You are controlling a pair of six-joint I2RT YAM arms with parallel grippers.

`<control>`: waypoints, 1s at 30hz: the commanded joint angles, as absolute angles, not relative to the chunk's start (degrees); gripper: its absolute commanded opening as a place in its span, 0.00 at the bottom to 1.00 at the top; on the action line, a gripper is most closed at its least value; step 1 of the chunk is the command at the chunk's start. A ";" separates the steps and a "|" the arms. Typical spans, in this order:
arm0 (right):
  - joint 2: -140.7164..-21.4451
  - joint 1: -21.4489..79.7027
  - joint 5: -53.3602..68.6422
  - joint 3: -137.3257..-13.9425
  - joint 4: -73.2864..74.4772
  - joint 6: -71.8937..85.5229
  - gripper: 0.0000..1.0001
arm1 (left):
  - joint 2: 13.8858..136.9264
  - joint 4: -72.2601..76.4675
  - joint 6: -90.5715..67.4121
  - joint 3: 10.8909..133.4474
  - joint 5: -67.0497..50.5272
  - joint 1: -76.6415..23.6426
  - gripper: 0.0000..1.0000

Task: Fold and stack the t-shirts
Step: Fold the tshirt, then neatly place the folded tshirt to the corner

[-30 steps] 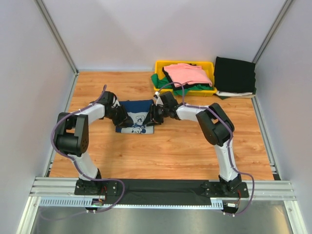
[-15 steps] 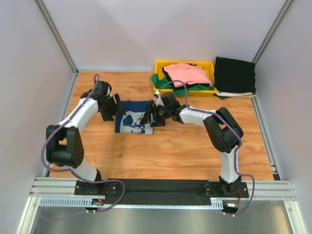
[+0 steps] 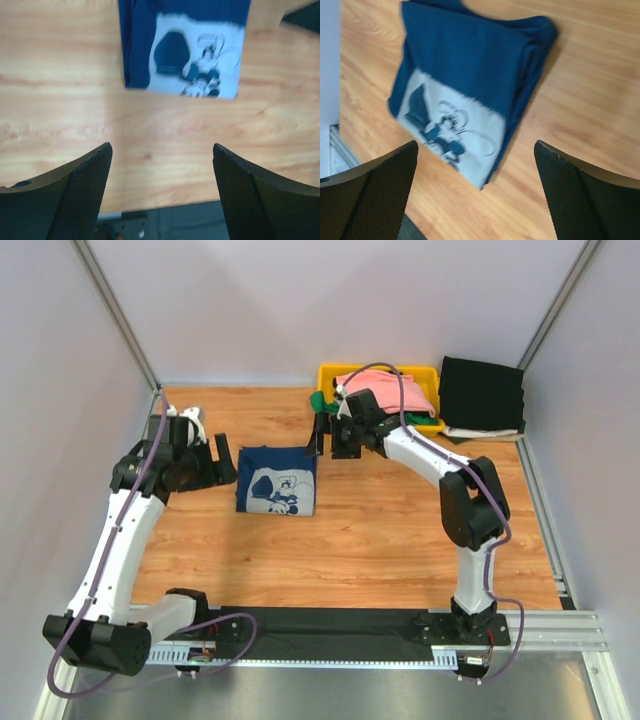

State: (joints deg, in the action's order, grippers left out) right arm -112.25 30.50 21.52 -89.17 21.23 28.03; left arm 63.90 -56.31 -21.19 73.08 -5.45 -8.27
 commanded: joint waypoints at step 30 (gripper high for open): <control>-139.84 31.20 37.43 -92.56 -7.44 43.06 0.19 | 41.40 -53.88 -18.10 56.60 -3.52 -8.44 0.82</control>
State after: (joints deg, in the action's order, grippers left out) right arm -137.08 30.44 33.76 -96.23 -1.30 39.62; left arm 42.04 -56.58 -17.76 57.30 -5.19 -8.27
